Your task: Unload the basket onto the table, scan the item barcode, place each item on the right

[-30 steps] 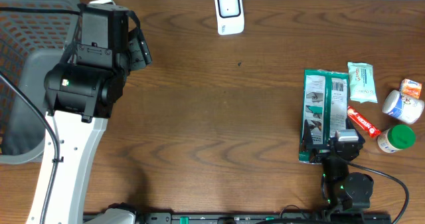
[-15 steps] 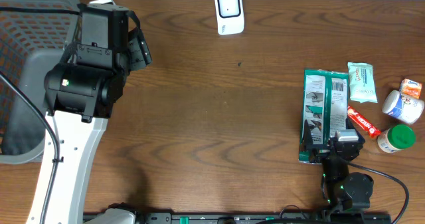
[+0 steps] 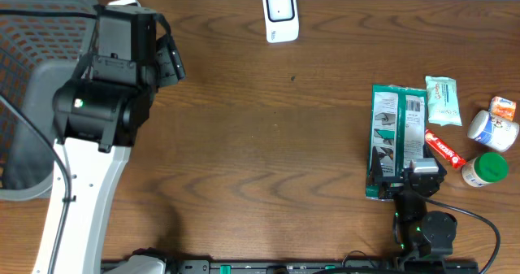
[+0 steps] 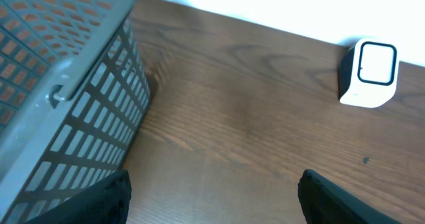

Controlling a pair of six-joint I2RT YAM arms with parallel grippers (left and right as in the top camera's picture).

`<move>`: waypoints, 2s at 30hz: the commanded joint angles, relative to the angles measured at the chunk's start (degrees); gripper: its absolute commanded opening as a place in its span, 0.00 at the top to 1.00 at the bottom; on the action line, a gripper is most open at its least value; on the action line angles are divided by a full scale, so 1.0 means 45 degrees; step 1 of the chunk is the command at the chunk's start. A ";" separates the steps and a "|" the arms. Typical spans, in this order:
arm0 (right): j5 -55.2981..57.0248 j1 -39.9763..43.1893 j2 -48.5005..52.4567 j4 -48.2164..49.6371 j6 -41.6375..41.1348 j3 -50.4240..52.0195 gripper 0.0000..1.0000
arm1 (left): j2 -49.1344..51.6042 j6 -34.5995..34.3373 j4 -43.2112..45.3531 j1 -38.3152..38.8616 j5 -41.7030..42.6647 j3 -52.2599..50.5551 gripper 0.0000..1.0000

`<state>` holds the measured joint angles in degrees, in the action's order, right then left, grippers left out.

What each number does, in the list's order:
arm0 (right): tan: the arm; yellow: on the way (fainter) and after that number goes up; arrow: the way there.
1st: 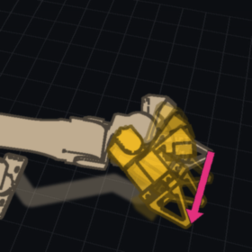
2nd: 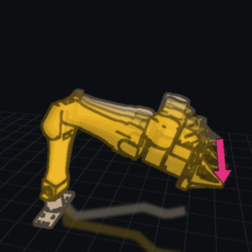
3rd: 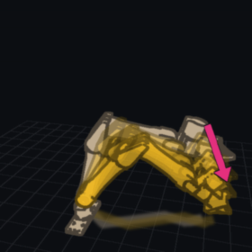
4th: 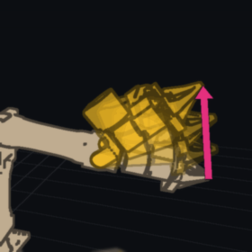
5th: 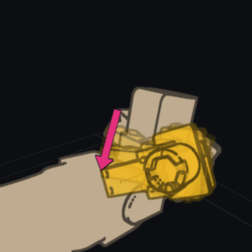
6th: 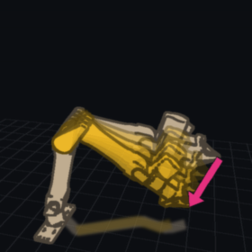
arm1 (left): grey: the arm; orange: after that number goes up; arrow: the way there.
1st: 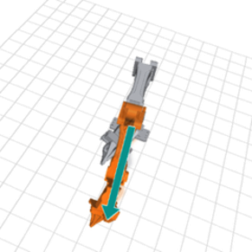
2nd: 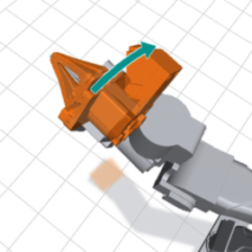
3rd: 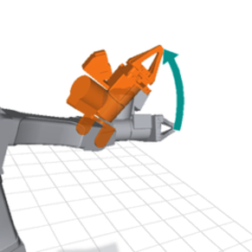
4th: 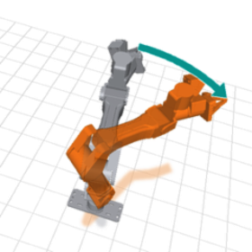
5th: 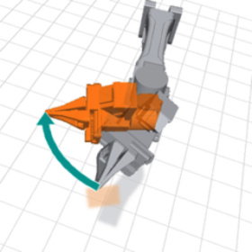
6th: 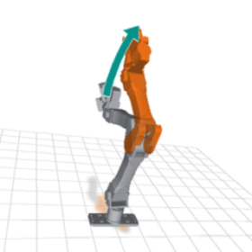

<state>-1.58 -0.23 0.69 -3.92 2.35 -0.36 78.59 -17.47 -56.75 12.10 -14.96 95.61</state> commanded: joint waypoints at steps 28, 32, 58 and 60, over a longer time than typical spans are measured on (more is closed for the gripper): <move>-0.0092 0.0151 -0.0078 -0.0044 0.0160 0.0010 0.01 | -1.0593 0.0199 -0.0024 -0.1987 -0.0073 -0.5178 0.20; -0.0092 0.0151 -0.0078 -0.0044 0.0155 0.0015 0.01 | -1.2138 0.0199 0.1049 -0.2006 -0.0068 -0.7417 0.19; -0.0092 0.0151 -0.0078 -0.0044 0.0160 0.0015 0.01 | -1.7437 -0.0185 1.5645 -0.2506 0.2676 -1.8093 0.19; -0.0087 0.0151 -0.0078 -0.0044 0.0155 0.0015 0.01 | -1.7437 -0.0185 1.6339 -0.2506 0.2866 -1.8758 0.20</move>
<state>-1.74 -0.23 0.69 -3.92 2.35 -0.36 0.58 -18.20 13.26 1.17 -4.03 15.16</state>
